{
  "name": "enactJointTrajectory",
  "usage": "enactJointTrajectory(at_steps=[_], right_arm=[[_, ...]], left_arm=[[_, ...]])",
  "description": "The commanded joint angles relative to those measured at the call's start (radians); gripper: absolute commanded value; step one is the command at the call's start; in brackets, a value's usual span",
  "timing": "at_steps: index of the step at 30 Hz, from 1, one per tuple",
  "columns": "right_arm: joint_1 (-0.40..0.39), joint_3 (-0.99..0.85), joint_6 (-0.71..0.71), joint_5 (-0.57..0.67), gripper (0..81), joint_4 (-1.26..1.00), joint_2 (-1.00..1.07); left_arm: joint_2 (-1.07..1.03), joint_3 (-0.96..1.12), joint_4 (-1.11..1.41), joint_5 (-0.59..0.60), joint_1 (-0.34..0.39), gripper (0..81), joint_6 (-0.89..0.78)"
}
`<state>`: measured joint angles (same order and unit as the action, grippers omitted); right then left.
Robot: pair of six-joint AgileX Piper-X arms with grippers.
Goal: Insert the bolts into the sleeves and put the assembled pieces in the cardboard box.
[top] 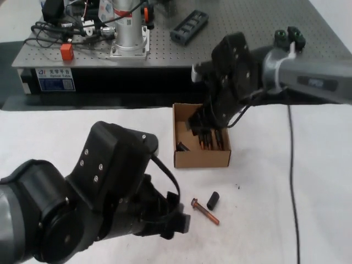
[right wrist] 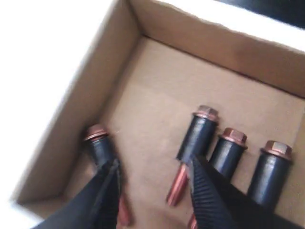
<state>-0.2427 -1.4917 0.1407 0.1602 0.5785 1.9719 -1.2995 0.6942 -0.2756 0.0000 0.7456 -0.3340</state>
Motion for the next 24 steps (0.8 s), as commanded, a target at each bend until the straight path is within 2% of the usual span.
enactJointTrajectory(at_steps=[1,6,12,16,24], right_arm=[[-0.013,0.028,0.050,0.043,29.8,0.031,-0.082],[-0.086,0.165,0.152,0.031,28.8,0.213,-0.162],[-0.191,0.213,0.206,-0.128,28.8,0.286,-0.099],[-0.224,0.211,0.212,-0.138,28.8,0.271,-0.059],[-0.229,0.211,0.212,-0.195,28.8,0.193,-0.014]], left_arm=[[0.000,0.002,-0.089,-0.052,-0.046,50.1,0.002],[0.000,0.002,-0.251,-0.125,-0.137,46.1,0.006],[0.000,-0.011,-0.277,-0.123,-0.229,45.1,0.006],[0.000,-0.011,-0.277,-0.123,-0.234,45.1,0.032],[0.000,-0.011,-0.292,-0.120,-0.234,45.1,0.050]])
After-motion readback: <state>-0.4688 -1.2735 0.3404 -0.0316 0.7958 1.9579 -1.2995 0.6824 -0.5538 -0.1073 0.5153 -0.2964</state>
